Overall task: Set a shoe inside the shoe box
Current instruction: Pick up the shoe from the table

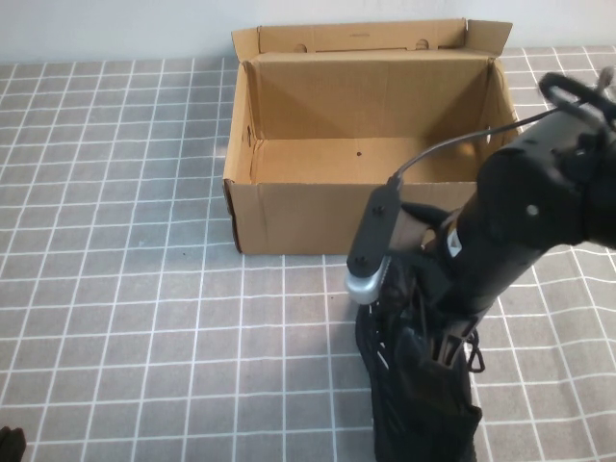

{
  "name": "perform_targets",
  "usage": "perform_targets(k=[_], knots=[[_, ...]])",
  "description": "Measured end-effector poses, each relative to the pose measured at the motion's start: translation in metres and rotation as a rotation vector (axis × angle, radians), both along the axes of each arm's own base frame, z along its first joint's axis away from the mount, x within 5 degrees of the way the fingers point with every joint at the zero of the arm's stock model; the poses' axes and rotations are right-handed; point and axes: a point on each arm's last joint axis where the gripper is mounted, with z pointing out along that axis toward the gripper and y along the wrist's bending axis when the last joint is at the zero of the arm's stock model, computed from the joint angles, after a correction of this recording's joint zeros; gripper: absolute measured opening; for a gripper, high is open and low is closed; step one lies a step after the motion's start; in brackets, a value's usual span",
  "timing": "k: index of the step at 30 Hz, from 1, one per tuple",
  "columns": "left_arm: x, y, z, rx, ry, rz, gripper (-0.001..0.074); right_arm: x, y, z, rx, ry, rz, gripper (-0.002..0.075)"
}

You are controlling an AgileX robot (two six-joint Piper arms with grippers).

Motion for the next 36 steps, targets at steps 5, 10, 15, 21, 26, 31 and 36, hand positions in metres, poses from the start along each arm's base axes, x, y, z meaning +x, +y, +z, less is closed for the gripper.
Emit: perform_targets(k=[5, 10, 15, 21, 26, 31, 36], knots=[[0.000, 0.000, 0.000, 0.000, 0.000, 0.000, -0.0001, -0.016, -0.010, 0.026, 0.039, 0.013, -0.021, 0.0008], [0.000, 0.000, 0.000, 0.000, 0.000, 0.000, -0.0001, -0.038, -0.027, 0.059, 0.085, -0.005, -0.021, 0.0008], [0.000, 0.000, 0.000, 0.000, 0.000, 0.000, -0.0001, -0.059, -0.042, 0.085, 0.132, -0.020, -0.017, 0.0008], [0.000, 0.000, 0.000, 0.000, 0.000, 0.000, -0.0001, -0.076, -0.050, 0.102, 0.197, -0.004, -0.012, 0.0007], [0.000, 0.000, 0.000, 0.000, 0.000, 0.000, -0.0001, -0.077, -0.048, 0.115, 0.242, -0.012, -0.007, 0.0007], [0.000, 0.000, 0.000, 0.000, 0.000, 0.000, -0.0001, -0.080, -0.047, 0.118, 0.261, 0.008, -0.003, 0.0007], [0.000, 0.000, 0.000, 0.000, 0.000, 0.000, -0.0001, -0.080, -0.047, 0.118, 0.261, 0.008, -0.003, 0.0007]])
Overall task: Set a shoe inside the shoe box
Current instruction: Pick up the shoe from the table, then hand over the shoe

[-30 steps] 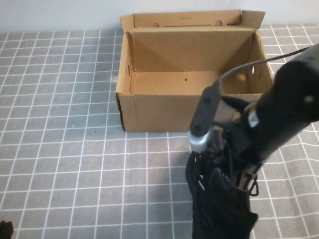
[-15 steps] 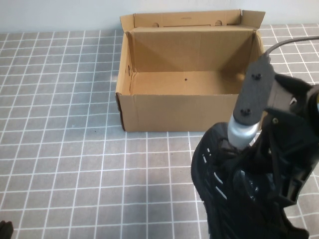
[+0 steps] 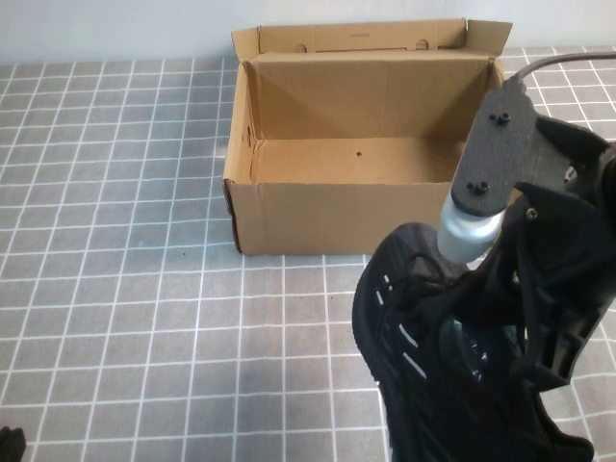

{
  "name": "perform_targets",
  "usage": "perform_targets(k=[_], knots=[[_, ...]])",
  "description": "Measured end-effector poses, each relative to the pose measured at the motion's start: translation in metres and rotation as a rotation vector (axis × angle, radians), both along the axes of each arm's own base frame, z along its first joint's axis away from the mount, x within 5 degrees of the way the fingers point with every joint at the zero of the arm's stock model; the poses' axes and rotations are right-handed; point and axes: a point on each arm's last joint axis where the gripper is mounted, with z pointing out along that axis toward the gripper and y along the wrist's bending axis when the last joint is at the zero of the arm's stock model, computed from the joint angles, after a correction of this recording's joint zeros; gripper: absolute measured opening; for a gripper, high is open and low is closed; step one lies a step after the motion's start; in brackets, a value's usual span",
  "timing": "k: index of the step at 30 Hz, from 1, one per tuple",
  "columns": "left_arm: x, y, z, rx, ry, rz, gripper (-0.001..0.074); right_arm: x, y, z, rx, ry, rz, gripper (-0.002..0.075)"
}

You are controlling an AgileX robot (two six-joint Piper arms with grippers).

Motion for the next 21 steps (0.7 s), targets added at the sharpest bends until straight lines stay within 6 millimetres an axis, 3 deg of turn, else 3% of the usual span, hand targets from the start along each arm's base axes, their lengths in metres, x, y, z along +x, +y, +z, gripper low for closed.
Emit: perform_targets(k=[7, 14, 21], knots=[[0.001, 0.000, 0.003, 0.005, -0.039, 0.002, -0.0001, 0.002, 0.002, 0.010, 0.045, -0.033, -0.016, 0.0007], [0.004, -0.003, 0.026, -0.506, -0.203, 0.052, -0.0001, 0.012, 0.011, 0.030, 0.099, -0.029, -0.079, 0.0007], [0.004, 0.001, 0.036, -0.658, -0.305, 0.083, -0.0001, 0.029, 0.026, 0.044, 0.133, -0.010, -0.133, 0.0007]])
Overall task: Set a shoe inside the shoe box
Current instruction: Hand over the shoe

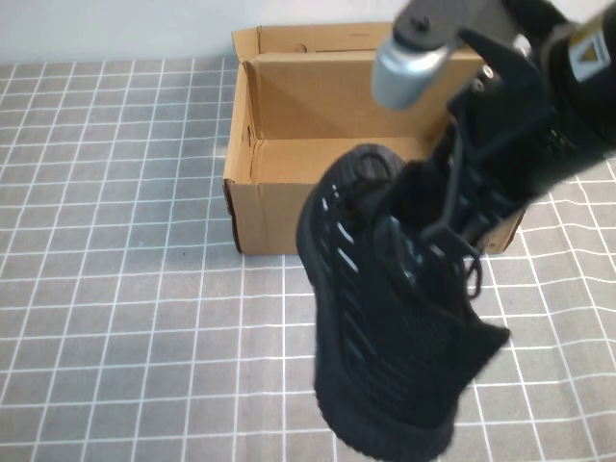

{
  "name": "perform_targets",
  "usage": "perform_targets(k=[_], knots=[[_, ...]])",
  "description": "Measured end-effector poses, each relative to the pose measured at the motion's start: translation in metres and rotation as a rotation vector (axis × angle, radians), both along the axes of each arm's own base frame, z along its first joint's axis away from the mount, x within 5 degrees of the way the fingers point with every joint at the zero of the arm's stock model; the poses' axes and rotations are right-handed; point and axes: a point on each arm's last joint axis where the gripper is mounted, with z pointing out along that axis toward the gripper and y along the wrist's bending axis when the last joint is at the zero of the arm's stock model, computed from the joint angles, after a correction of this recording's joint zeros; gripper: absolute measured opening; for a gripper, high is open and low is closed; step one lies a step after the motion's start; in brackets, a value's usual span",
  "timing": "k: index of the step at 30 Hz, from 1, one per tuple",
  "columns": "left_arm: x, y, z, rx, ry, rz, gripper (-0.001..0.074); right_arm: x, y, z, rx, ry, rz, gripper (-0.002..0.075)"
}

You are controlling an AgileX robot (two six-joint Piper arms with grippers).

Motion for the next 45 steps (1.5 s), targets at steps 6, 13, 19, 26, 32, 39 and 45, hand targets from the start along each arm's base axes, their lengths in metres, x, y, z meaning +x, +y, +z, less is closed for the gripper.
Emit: perform_targets(k=[6, 13, 19, 26, 32, 39, 45], knots=[[-0.007, -0.008, 0.025, 0.078, 0.106, -0.098, -0.0001, 0.015, 0.011, 0.013, 0.027, -0.005, -0.052, 0.0007], [0.009, -0.019, 0.083, 0.311, 0.317, -0.224, -0.0001, 0.040, 0.022, 0.018, -0.012, -0.017, -0.143, 0.0007], [0.055, -0.035, 0.132, 0.534, 0.317, -0.376, -0.0001, 0.060, 0.038, 0.011, -0.023, -0.009, -0.158, 0.0007], [0.120, -0.064, 0.148, 0.591, 0.249, -0.586, -0.0001, 0.079, 0.054, 0.008, -0.013, -0.020, -0.174, 0.0007], [0.147, -0.107, 0.147, 0.649, 0.143, -0.730, -0.0001, 0.094, 0.061, 0.004, -0.026, -0.043, -0.216, 0.0007], [0.136, -0.150, 0.153, 0.770, -0.020, -0.799, 0.0001, 0.106, 0.065, 0.000, -0.047, -0.066, -0.260, 0.0007], [0.129, -0.158, 0.153, 0.834, -0.080, -0.847, 0.0231, 0.112, 0.060, 0.000, -0.044, -0.063, -0.287, 0.0007]])
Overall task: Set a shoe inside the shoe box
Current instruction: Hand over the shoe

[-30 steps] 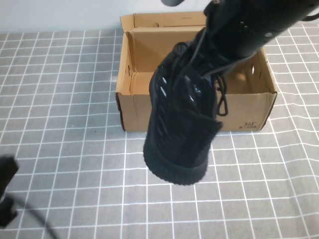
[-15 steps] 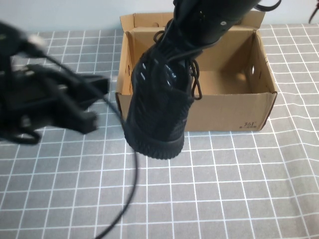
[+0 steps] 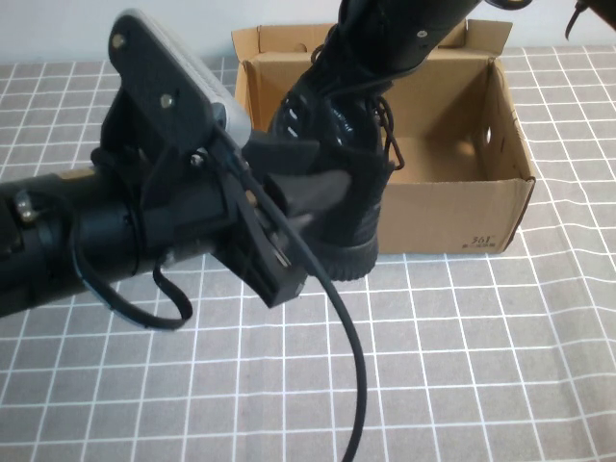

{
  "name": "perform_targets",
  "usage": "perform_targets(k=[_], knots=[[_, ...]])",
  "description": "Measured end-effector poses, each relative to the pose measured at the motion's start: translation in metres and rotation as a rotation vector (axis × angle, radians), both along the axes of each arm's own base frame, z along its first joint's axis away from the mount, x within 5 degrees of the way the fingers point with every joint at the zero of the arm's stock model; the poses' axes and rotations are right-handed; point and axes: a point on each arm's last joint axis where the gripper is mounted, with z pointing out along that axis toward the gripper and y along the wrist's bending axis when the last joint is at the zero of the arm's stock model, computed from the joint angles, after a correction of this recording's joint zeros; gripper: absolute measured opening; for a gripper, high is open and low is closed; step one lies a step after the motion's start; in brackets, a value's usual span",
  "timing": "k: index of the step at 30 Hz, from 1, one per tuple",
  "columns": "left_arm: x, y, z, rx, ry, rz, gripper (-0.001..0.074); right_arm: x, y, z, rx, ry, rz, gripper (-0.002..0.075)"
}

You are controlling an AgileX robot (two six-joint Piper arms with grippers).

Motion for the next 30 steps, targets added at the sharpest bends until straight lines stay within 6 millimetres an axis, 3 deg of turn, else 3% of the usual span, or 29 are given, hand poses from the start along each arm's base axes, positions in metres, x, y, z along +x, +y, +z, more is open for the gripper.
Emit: perform_targets(k=[5, 8, 14, 21, 30], knots=[[-0.001, -0.001, 0.000, 0.000, 0.009, -0.017, 0.0587, 0.005, -0.004, -0.001, 0.004, 0.007, -0.029, 0.0007], [-0.001, -0.001, 0.000, -0.022, 0.019, -0.007, 0.0662, 0.005, -0.005, -0.001, 0.007, 0.009, -0.034, 0.0007], [0.017, -0.004, -0.007, -0.036, 0.019, 0.081, 0.0669, 0.005, -0.005, -0.001, 0.021, 0.020, -0.049, 0.0007], [0.044, -0.012, -0.034, 0.017, 0.064, 0.187, 0.0670, 0.004, -0.004, -0.001, 0.034, 0.030, -0.043, 0.0007], [0.059, -0.015, -0.051, 0.070, 0.067, 0.254, 0.0670, 0.005, -0.004, -0.002, 0.033, 0.032, -0.043, 0.0007]])
